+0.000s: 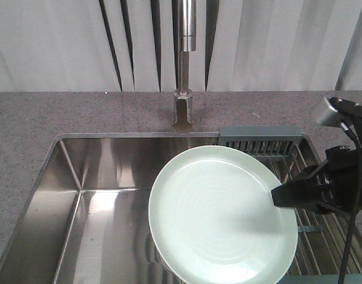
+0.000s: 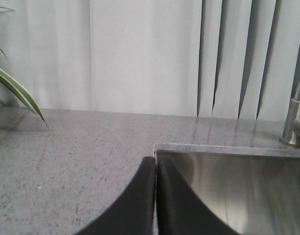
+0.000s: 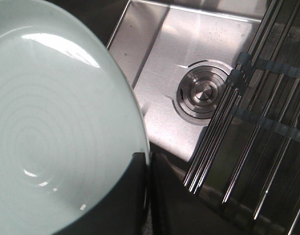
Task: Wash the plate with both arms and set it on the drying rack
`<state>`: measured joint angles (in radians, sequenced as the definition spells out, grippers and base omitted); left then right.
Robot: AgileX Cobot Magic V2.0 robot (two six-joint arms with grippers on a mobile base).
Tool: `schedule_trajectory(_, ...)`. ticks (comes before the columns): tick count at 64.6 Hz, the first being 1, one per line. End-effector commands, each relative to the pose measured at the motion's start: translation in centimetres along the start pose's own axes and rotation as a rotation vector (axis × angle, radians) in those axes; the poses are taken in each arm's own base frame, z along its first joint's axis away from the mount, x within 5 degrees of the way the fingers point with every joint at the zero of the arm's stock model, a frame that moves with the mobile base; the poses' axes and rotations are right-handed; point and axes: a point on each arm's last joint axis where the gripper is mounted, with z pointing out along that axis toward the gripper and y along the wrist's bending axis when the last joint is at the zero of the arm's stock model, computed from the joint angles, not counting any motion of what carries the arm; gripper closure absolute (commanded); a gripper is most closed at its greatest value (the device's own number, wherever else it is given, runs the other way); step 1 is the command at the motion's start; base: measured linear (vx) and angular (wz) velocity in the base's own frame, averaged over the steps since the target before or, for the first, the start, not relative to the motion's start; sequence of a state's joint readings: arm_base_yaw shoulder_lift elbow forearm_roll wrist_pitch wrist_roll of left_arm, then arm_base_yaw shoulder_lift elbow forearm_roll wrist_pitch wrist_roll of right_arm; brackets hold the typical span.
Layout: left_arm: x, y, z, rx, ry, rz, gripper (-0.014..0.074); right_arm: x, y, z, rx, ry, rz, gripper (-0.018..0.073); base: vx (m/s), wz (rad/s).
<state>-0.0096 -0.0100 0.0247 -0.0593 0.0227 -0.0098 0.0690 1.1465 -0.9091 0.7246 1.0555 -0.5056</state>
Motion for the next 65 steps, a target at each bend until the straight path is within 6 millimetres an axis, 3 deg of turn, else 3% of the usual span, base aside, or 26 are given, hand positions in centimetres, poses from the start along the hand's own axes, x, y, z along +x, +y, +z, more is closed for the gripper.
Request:
schedule_trajectory(1,-3.5,-0.2,-0.6,0.017,-0.199,-0.044,0.0603,-0.7,0.8,-0.9,-0.026,-0.071,-0.007,0.0561,0.00,0.00)
schedule_trajectory(10,-8.0,-0.5,-1.4,0.028,-0.280,-0.045,0.0603,-0.7,0.8,-0.9,-0.027,-0.069,-0.008,0.0561,0.00,0.00)
schedule_trajectory(18,-12.1,-0.9,-1.5,0.032,-0.240,-0.039,0.0603,-0.7,0.8,-0.9,-0.027,-0.069,-0.008,0.0561,0.00,0.00)
schedule_trajectory(27,-15.9,-1.3,-0.1,0.026,-0.098,0.033,0.0603,-0.7,0.8,-0.9,-0.027,-0.069,-0.008,0.0561,0.00,0.00)
schedule_trajectory(35,-18.1,-1.5,2.1,0.027,0.013,0.084,0.0603,-0.7,0.8,-0.9,-0.027,-0.069,-0.008,0.0561,0.00,0.00)
schedule_trajectory(46,-18.9,-1.6,6.2,0.027,0.142,0.088,0.0603,-0.7,0.8,-0.9,-0.027,-0.069,-0.008,0.0561,0.00,0.00)
schedule_trajectory(65,-16.7,-1.5,10.8,0.021,0.270,0.079,0.0603,-0.7,0.8,-0.9,-0.027,-0.069,-0.008,0.0561,0.00,0.00)
